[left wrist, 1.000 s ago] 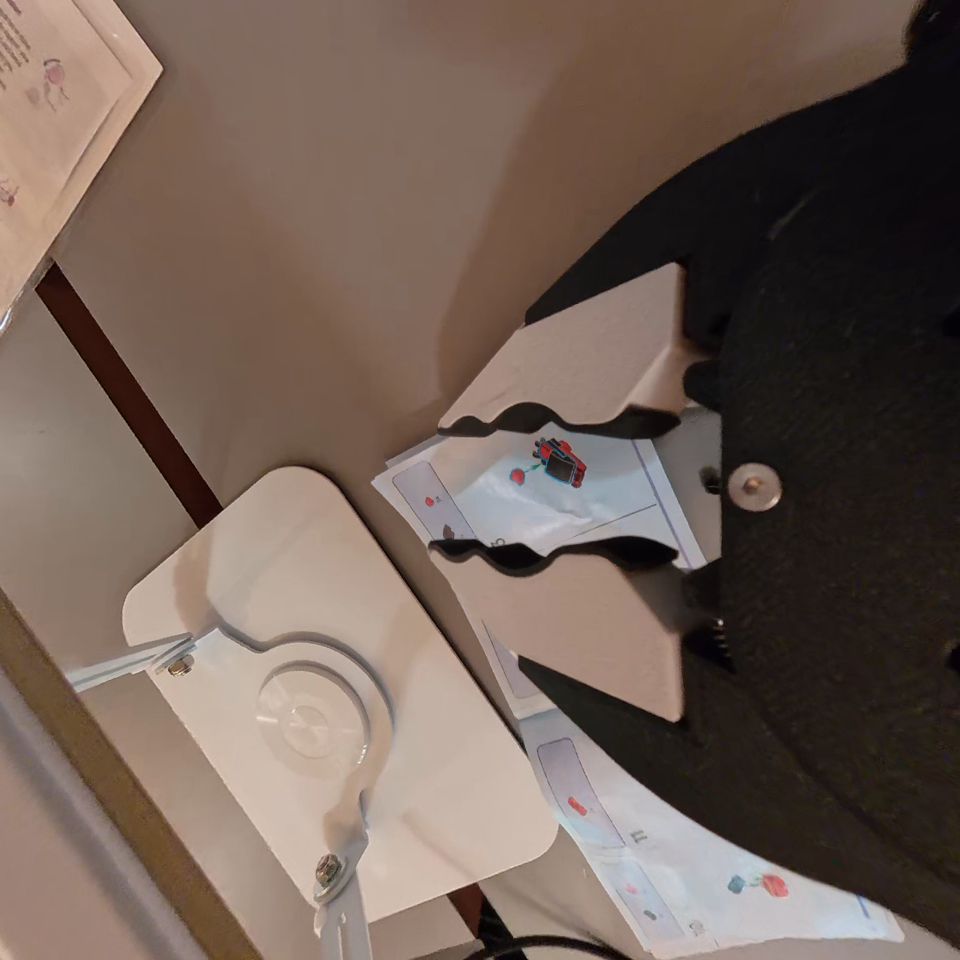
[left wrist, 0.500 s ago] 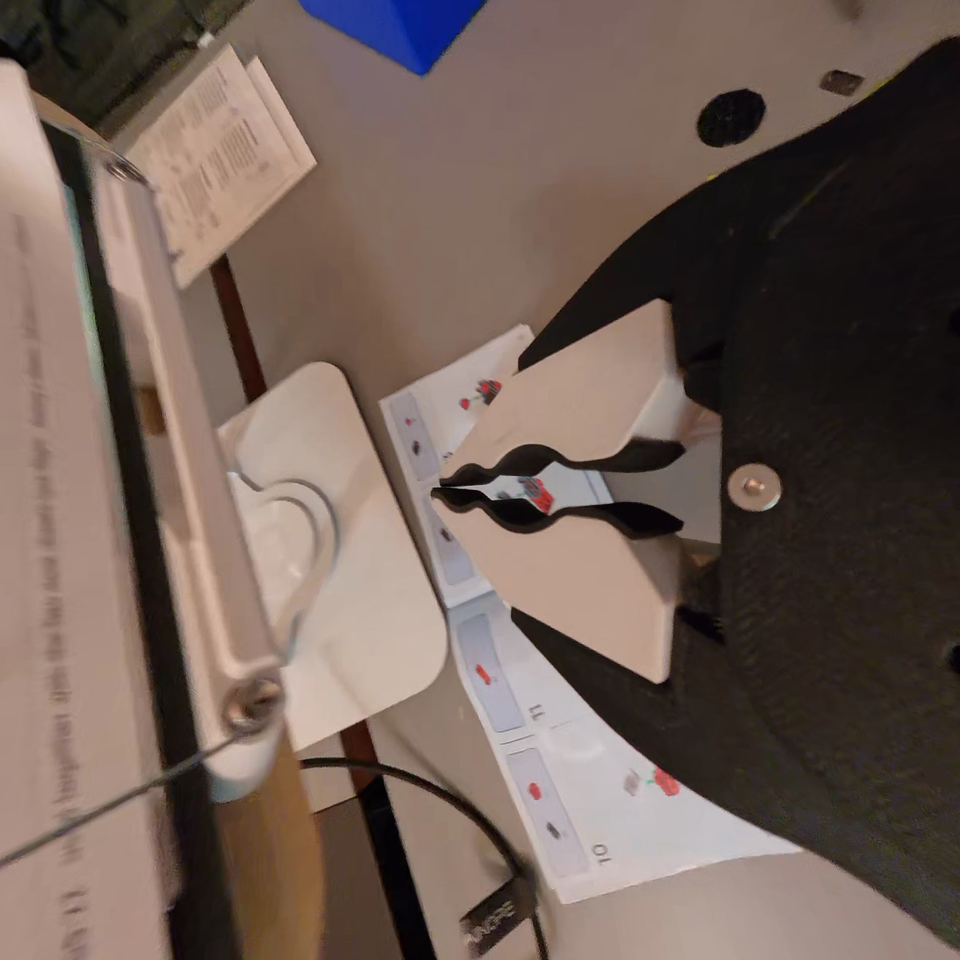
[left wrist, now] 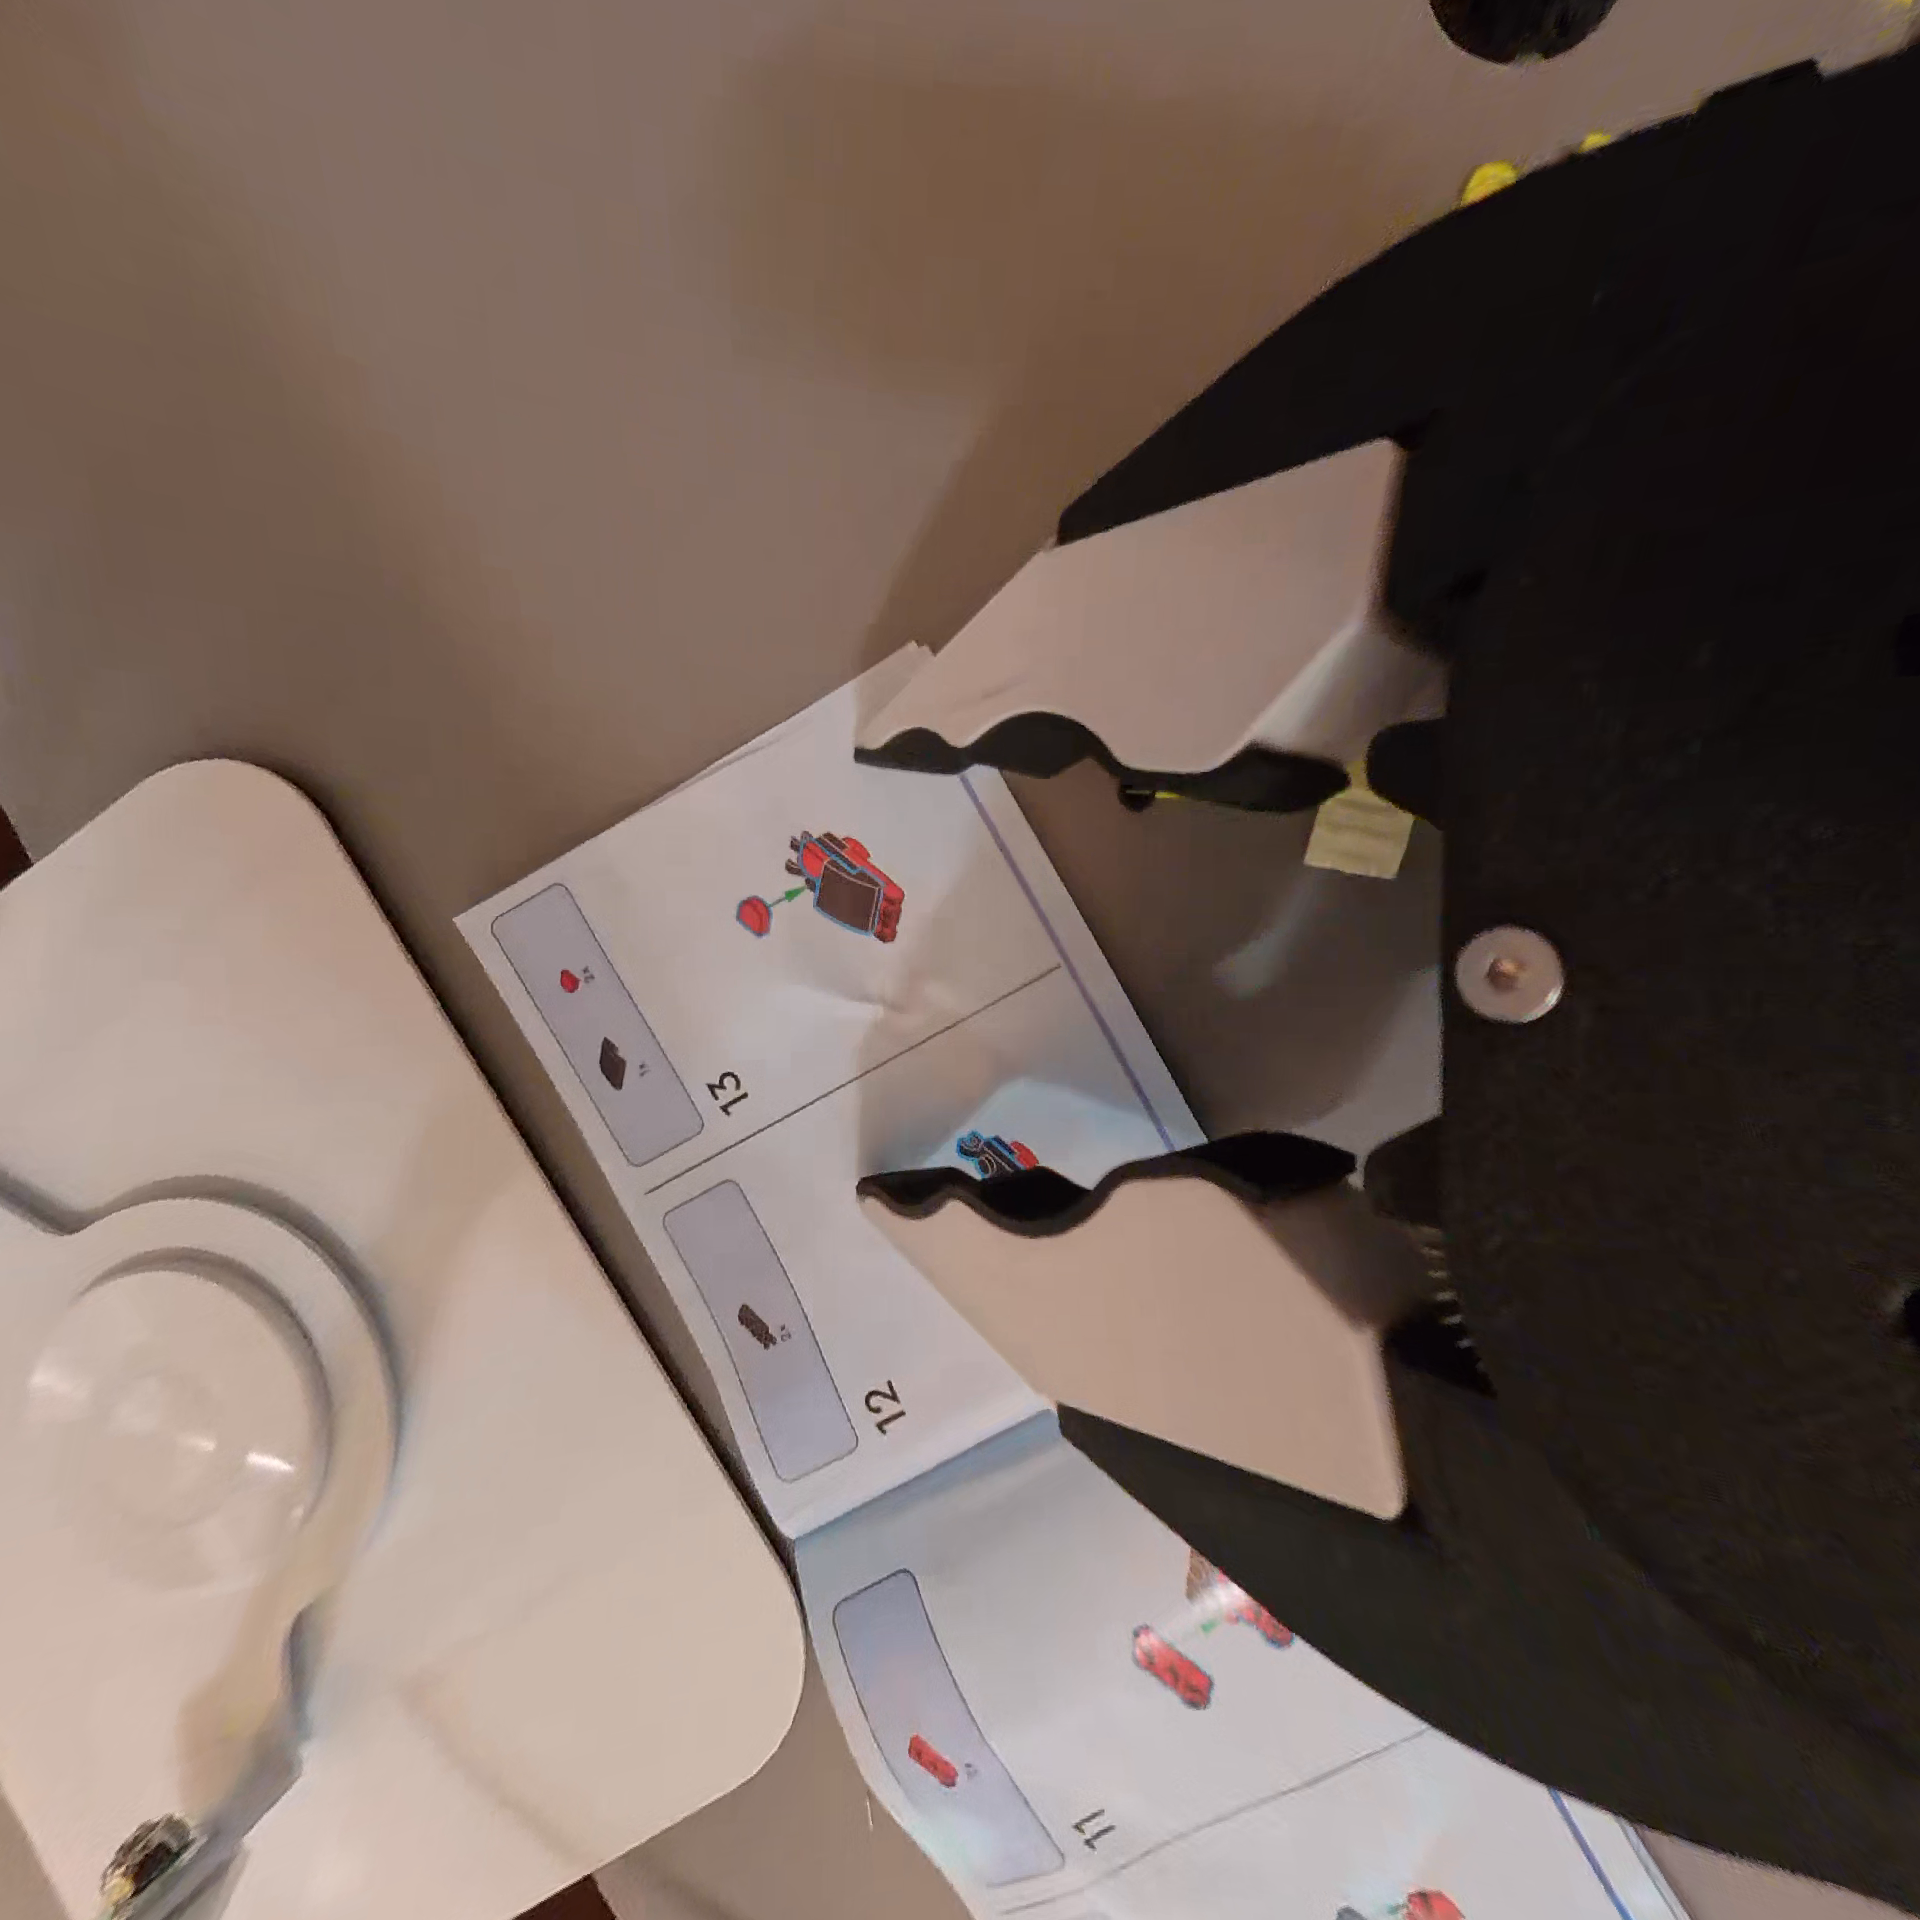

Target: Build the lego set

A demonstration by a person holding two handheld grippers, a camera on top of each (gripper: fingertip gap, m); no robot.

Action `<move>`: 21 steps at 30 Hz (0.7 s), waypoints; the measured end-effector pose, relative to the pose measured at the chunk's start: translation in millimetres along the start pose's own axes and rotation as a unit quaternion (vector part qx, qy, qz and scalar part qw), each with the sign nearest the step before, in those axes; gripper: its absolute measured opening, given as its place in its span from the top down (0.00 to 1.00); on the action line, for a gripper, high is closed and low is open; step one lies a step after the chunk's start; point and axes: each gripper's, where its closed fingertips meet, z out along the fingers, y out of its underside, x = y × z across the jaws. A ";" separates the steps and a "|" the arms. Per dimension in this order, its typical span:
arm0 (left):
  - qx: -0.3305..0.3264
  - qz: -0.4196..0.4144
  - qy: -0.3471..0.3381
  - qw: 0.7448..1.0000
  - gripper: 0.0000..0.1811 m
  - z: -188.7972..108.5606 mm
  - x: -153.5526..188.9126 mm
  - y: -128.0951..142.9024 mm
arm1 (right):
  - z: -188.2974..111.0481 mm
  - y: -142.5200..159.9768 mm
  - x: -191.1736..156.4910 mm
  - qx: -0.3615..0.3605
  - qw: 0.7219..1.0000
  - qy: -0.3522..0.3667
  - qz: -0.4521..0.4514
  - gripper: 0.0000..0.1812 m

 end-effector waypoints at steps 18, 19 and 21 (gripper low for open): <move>0.062 -0.028 0.002 0.998 1.00 -16.1 -13.6 -13.2 | 1.6 0.7 -0.7 -0.005 1.000 0.001 -0.005 0.80; 0.078 -0.038 0.012 0.996 1.00 -22.7 -13.8 -19.0 | 1.9 1.0 -0.3 -0.006 1.000 0.002 -0.005 0.80; 0.135 -0.078 0.062 0.986 1.00 -40.3 -10.6 -36.4 | 2.7 1.9 0.3 -0.008 1.000 0.002 -0.005 0.80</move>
